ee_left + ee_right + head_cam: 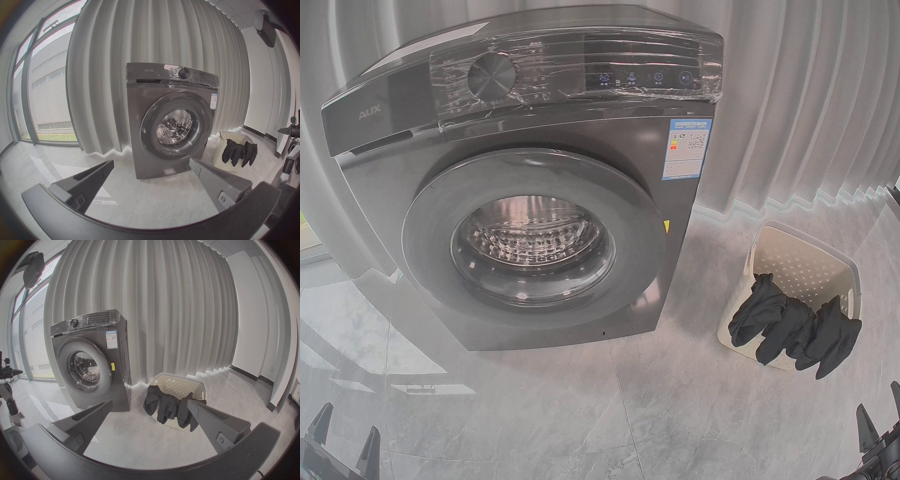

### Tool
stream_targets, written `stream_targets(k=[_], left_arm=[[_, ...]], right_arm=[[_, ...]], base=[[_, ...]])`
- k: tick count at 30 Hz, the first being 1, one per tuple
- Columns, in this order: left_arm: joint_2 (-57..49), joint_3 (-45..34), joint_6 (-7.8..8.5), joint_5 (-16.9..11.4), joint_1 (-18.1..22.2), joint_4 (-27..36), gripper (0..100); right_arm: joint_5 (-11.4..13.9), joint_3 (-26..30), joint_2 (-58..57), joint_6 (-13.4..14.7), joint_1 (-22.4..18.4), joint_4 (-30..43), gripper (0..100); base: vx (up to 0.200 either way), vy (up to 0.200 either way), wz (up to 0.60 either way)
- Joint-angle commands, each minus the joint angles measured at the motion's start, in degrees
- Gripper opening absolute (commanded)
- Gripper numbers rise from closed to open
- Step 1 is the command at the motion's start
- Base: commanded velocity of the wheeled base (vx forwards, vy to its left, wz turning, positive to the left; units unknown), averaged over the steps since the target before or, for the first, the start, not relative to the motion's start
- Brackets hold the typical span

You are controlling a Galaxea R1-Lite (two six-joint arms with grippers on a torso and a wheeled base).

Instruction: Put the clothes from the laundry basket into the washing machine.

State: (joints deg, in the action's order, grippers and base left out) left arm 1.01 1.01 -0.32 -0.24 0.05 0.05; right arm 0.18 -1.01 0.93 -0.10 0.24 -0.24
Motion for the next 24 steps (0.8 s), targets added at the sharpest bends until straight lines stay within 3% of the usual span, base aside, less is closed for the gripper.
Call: stream_targets(k=[1,5,16,24], left_arm=[[-1.0,-0.9,-0.03,0.0,0.0,0.0,100],[-1.0,-0.9,-0.03,0.0,0.0,0.0,100],[-1.0,-0.9,-0.03,0.0,0.0,0.0,100],[-1.0,-0.9,-0.03,0.1,0.0,0.0,100]], right_arm=[[0.1,1.0,0.0,-0.1,0.0,0.0,100],[0.0,1.0,0.0,0.0,0.0,0.0,100],[0.0,1.0,0.0,0.0,0.0,0.0,100],[0.0,1.0,0.0,0.0,0.0,0.0,100]], base=[[0.0,0.0,-0.6],[0.0,0.0,-0.6],[0.0,0.0,0.0],[0.0,-0.2,0.0]])
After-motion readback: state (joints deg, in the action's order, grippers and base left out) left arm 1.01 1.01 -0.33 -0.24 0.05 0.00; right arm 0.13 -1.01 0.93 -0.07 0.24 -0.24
